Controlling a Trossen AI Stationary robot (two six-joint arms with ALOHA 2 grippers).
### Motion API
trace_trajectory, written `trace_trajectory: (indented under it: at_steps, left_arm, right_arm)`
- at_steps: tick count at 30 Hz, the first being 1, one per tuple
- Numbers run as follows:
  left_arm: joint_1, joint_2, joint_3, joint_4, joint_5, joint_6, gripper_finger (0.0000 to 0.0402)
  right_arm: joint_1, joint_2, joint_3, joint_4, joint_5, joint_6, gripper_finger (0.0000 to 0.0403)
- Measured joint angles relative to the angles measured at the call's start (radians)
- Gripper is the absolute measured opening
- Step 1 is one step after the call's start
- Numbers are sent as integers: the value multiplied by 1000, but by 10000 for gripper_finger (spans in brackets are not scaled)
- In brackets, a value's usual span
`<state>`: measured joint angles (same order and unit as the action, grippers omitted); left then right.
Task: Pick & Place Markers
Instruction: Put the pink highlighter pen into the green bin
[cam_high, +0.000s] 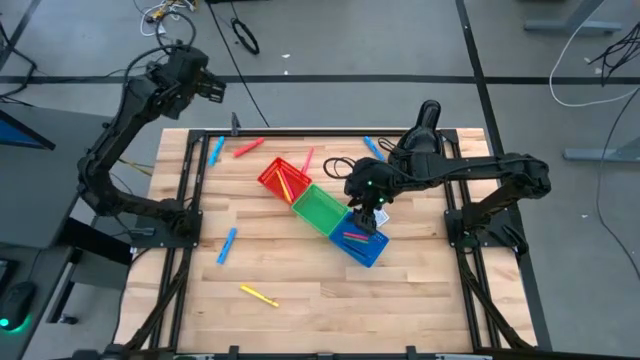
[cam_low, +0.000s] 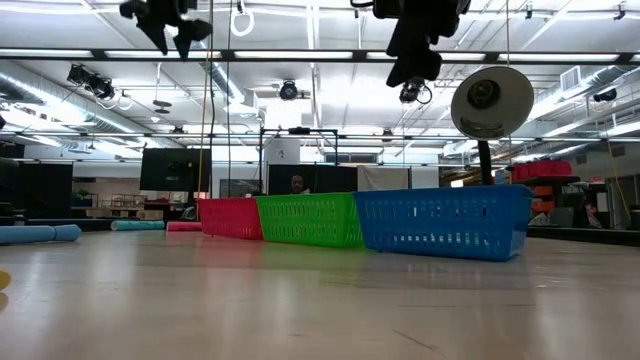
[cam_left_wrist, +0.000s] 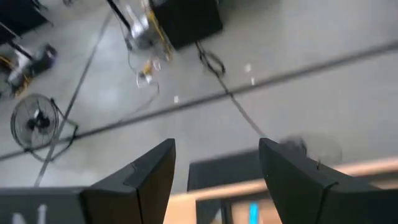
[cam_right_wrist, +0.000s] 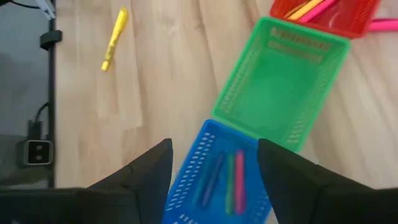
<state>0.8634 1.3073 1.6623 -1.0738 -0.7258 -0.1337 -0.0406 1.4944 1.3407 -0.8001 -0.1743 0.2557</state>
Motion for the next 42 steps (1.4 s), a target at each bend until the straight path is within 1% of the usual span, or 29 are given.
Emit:
trace_trajectory:
  at_steps: [3, 7, 13, 19, 26, 28, 32, 42]
  left_arm:
    - [48, 42, -1, -74, 83, 0, 236]
    - [87, 122, -2, -159, 158, -11, 236]
    - [140, 235, -2, -181, 403, 65, 236]
    - [171, 342, -2, -220, 550, 145, 236]
    - [181, 422, -2, -256, 676, 260, 236]
    - [181, 439, -2, -253, 694, 299, 236]
    - [181, 472, -2, -251, 692, 325, 236]
    - [173, 556, -1, -186, 680, 332, 236]
  right_arm:
    - [-29, 0, 0, -3, 1, -35, 235]
    - [-62, -5, 0, -4, 0, -85, 235]
    - [-85, -5, 0, 24, -1, -149, 235]
    - [-90, -5, 0, 49, -2, -161, 235]
    - [-90, -5, 0, 48, -2, -162, 235]
    - [-90, -5, 0, 47, -2, -162, 235]
    - [-90, -5, 0, 45, -2, -161, 235]
    - [-90, -5, 0, 45, -2, -137, 235]
